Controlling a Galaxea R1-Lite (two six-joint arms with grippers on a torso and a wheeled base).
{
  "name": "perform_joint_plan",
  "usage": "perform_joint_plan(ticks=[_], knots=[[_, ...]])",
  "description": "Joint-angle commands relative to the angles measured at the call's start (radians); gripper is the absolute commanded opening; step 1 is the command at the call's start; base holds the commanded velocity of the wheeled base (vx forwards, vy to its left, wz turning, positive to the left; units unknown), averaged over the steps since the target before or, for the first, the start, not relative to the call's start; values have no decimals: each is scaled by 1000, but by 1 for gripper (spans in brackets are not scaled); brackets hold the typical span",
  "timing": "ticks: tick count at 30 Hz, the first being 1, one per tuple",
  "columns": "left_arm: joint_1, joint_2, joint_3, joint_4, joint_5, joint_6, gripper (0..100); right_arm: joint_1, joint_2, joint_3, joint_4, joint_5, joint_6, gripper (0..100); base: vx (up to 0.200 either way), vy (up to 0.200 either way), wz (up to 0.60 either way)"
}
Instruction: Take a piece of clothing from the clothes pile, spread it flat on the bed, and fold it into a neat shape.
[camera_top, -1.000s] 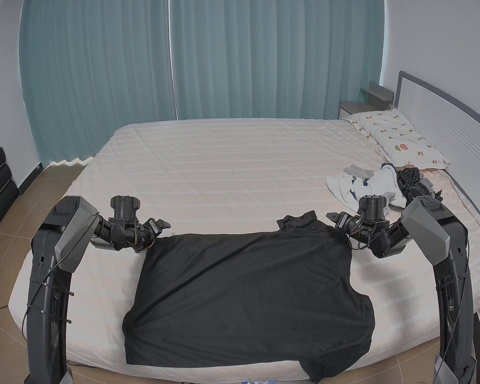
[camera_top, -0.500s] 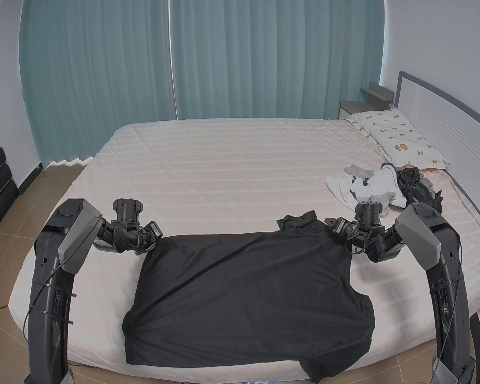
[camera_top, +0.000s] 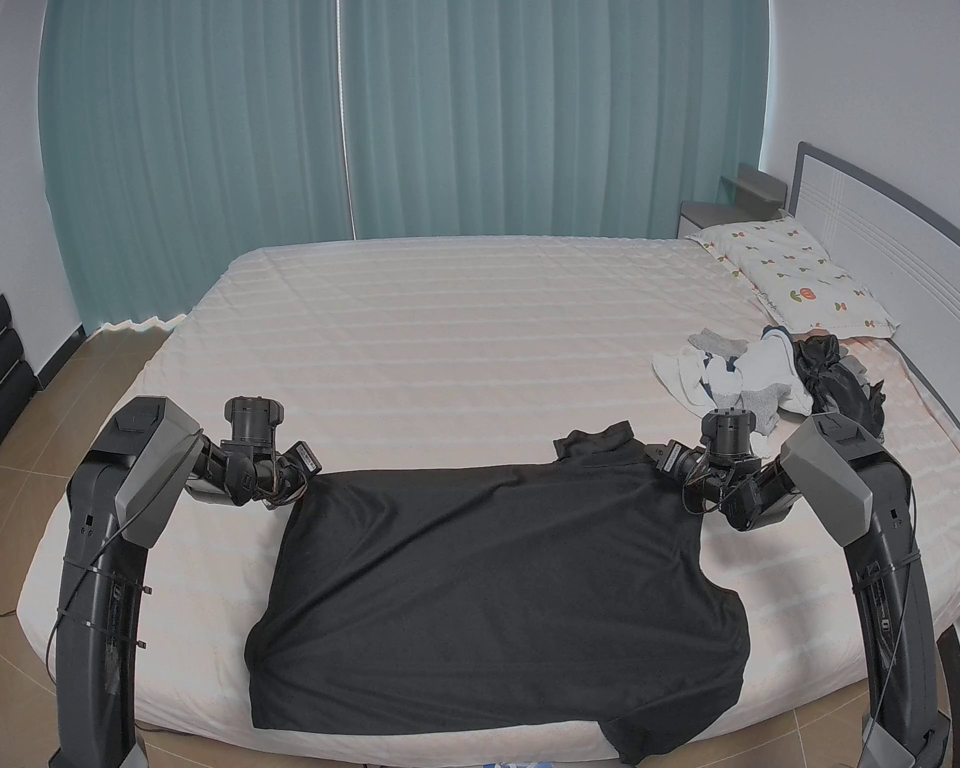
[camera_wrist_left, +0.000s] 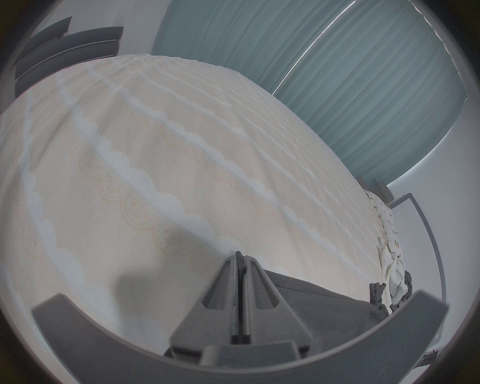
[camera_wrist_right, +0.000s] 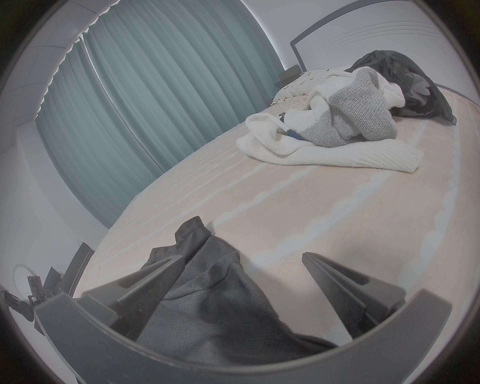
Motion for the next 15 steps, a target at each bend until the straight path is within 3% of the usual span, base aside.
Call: perform_joint_plan(ticks=[1, 10, 15], knots=[[1, -4, 0, -1, 1, 1, 0, 1, 10, -2, 0, 0, 0, 0, 0, 0, 0], [1, -7, 6, -57, 2, -14, 0, -5, -22, -14, -40, -37, 3, 0, 0, 0, 0], [1, -7, 6, -168, 89, -60, 0, -15, -52, -20, -98, -37, 14, 0, 0, 0, 0]])
